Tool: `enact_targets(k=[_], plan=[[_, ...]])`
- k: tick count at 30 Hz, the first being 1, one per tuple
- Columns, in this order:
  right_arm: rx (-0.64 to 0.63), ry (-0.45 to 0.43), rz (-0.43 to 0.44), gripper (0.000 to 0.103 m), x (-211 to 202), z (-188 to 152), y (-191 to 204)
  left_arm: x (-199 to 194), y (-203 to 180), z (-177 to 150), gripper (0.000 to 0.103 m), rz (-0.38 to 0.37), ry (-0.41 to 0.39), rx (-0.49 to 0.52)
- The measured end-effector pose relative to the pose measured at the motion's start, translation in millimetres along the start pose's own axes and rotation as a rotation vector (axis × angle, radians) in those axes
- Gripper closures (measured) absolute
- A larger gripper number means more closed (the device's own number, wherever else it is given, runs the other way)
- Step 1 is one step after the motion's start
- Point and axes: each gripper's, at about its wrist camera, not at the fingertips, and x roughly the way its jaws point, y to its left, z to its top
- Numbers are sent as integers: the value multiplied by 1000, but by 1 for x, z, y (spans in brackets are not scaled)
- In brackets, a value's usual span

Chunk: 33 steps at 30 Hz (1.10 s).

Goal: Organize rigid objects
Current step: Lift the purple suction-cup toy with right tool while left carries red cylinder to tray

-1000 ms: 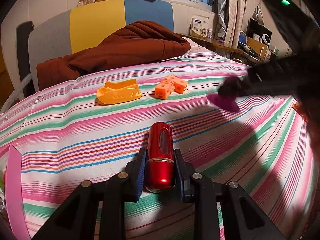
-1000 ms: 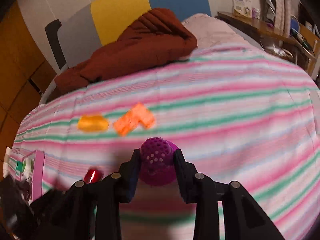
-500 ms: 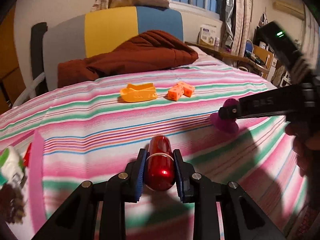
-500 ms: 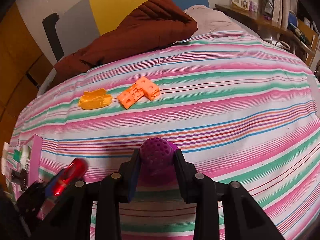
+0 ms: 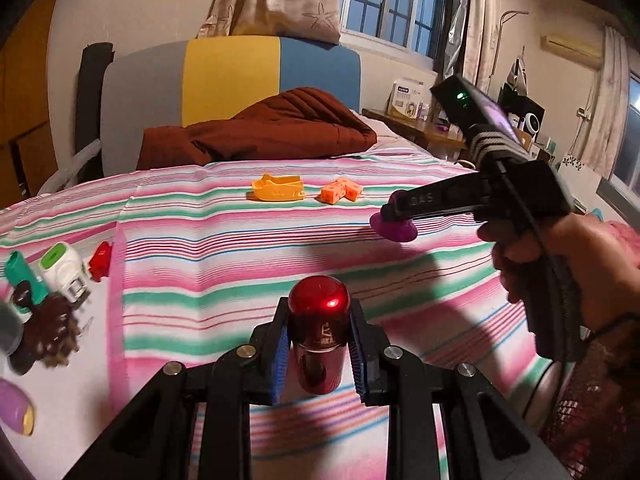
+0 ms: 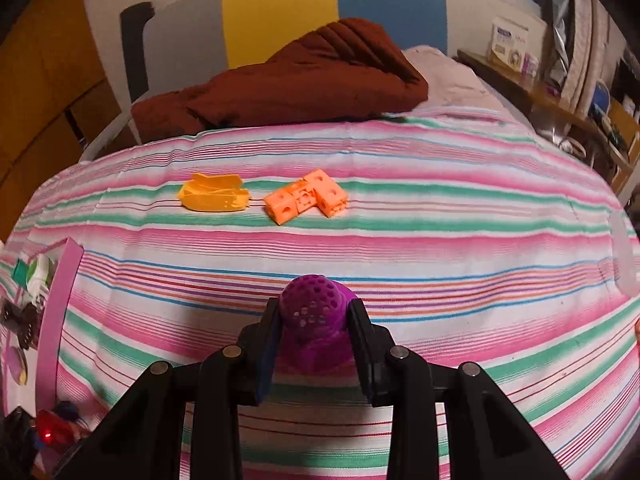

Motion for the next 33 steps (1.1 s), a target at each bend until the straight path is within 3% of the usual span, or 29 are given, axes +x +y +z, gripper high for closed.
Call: enact_targets(k=[13, 23, 30, 33], plan=[[-125, -43, -2, 70, -5, -1, 26, -58, 47, -17, 77, 75, -45, -67], [-115, -31, 7, 70, -4, -3, 26, -75, 92, -39, 74, 134, -24, -165], [-106, -19, 3, 70, -1, -4, 24, -88, 121, -44, 75, 124, -43, -252], [-107, -12, 4, 70, 1, -5, 25, -90, 132, -48, 75, 161, -34, -271]])
